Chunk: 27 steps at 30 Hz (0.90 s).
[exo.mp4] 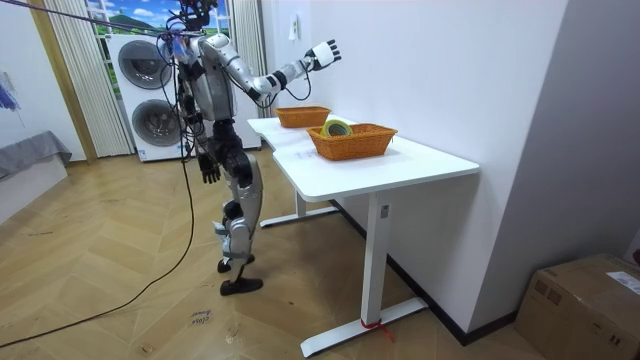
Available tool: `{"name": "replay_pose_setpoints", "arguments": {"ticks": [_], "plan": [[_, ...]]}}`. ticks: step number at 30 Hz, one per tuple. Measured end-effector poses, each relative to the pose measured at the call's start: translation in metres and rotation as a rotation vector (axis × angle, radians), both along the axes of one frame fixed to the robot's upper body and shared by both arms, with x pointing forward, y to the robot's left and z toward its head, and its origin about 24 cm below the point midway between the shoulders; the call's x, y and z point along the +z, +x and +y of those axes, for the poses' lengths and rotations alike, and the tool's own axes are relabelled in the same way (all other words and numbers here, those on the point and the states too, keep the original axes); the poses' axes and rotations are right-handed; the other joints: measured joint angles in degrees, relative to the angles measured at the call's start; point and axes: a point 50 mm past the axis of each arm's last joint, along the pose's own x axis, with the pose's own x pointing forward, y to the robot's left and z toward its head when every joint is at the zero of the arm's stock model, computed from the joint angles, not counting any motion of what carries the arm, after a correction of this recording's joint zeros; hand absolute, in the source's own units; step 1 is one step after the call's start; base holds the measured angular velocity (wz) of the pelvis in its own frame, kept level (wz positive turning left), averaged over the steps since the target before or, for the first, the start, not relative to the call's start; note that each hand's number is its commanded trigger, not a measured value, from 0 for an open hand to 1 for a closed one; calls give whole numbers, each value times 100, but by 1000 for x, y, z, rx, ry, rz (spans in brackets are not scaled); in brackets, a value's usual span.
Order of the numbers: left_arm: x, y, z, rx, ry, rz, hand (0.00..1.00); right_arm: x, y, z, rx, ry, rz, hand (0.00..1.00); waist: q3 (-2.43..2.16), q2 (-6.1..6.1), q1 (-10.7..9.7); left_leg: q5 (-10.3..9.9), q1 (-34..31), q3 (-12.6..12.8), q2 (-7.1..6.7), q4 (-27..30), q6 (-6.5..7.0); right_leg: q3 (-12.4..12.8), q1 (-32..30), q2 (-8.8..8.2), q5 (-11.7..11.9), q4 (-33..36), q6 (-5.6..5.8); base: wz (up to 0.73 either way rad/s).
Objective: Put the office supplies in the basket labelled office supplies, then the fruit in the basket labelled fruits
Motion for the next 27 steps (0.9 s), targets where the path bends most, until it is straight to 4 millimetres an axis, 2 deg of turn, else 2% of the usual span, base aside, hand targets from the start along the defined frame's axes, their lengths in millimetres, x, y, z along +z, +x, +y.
{"name": "replay_pose_setpoints", "arguments": {"ticks": [2, 5, 8, 12, 15, 20, 22, 24, 27], "plan": [[0, 5, 1, -1, 18, -12, 0, 4, -1, -5, -37, 19, -24, 0, 0, -32, -92, -3, 1, 6, -1, -1, 5, 27, -6, 7, 0, -10, 1, -6], [0, 11, 2, -1, 45, -23, 0, 10, -3, -12, -82, 48, -55, 0, -20, -64, -112, -8, 19, 147, 40, -16, 8, 182, -62, 34, 12, 8, -2, -21], [0, 11, 1, 5, 60, -29, 0, 15, -5, -21, -120, 131, -84, 0, -21, -71, -211, -11, 40, 233, 60, -46, 11, 233, -70, 42, 25, 1, -1, -11], [0, 4, 0, 9, 71, -20, 0, 26, -12, -37, -194, 231, -141, 0, -14, -68, -441, -18, 63, 294, 72, -85, 14, 263, -88, 43, 26, 3, 1, -6], [1, -6, 1, 19, 88, -3, 0, 24, -26, -55, -255, 315, -168, 0, 9, -39, -476, -26, 208, 397, 100, -171, 3, 410, -76, 74, 39, -6, 1, -17], [1, -22, -2, 35, 84, 33, 0, 16, -47, -86, -432, 373, -189, 0, 9, -12, -731, -96, 223, 554, 168, -159, -13, 553, -90, 116, 59, 3, -22, -22], [1, -23, -2, 37, 87, 30, 0, 11, -61, -105, -547, 402, -208, 0, 0, 2, -877, -101, 230, 574, 171, -174, -14, 583, -124, 122, 59, 2, -22, -5], [1, -23, -1, 38, 88, 26, 0, 11, -71, -117, -627, 417, -231, 0, 12, 16, -931, -101, 224, 644, 184, -180, -14, 659, -173, 139, 65, 7, -32, -19], [2, -22, 0, 47, 94, 18, 0, 5, -88, -134, -754, 431, -255, 0, 8, 67, -1046, -103, 248, 756, 211, -182, -20, 751, -191, 162, 78, 8, -37, -18]]}}
